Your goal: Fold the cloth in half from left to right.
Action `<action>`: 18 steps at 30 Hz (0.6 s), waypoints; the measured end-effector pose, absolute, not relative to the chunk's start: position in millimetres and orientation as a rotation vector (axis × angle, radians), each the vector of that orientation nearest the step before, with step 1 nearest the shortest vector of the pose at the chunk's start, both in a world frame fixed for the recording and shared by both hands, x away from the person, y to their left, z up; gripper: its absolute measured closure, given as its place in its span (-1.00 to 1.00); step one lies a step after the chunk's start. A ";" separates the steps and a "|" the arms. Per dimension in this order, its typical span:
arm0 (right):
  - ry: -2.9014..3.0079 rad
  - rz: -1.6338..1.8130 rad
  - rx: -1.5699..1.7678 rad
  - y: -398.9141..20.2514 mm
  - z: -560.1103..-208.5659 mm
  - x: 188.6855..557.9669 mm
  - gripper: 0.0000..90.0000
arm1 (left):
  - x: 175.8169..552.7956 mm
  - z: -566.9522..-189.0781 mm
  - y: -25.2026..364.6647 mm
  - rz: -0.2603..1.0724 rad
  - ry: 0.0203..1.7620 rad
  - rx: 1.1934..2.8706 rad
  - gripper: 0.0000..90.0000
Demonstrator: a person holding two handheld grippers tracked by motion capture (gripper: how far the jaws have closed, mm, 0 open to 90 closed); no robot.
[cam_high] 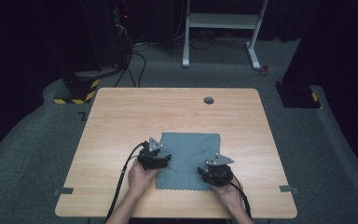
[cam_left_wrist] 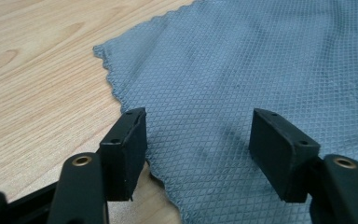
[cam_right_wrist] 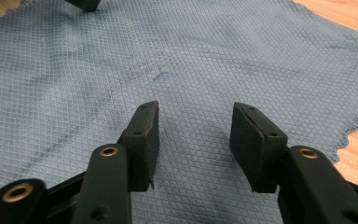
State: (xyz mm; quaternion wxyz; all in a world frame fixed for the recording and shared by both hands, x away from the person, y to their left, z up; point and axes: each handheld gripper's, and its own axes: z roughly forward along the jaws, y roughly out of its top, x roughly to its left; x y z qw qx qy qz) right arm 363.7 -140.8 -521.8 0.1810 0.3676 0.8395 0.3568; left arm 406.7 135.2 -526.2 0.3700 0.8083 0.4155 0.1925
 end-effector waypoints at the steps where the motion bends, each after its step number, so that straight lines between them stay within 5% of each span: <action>1: 2.373 1.013 1.039 -139.2 -520.9 363.2 0.17 | 406.8 -526.1 135.6 0.492 1.064 2.077 -0.20; 18: 2.500 1.141 0.863 -79.3 -516.8 344.2 0.32 | 406.8 -526.1 137.7 0.482 1.077 2.061 -0.19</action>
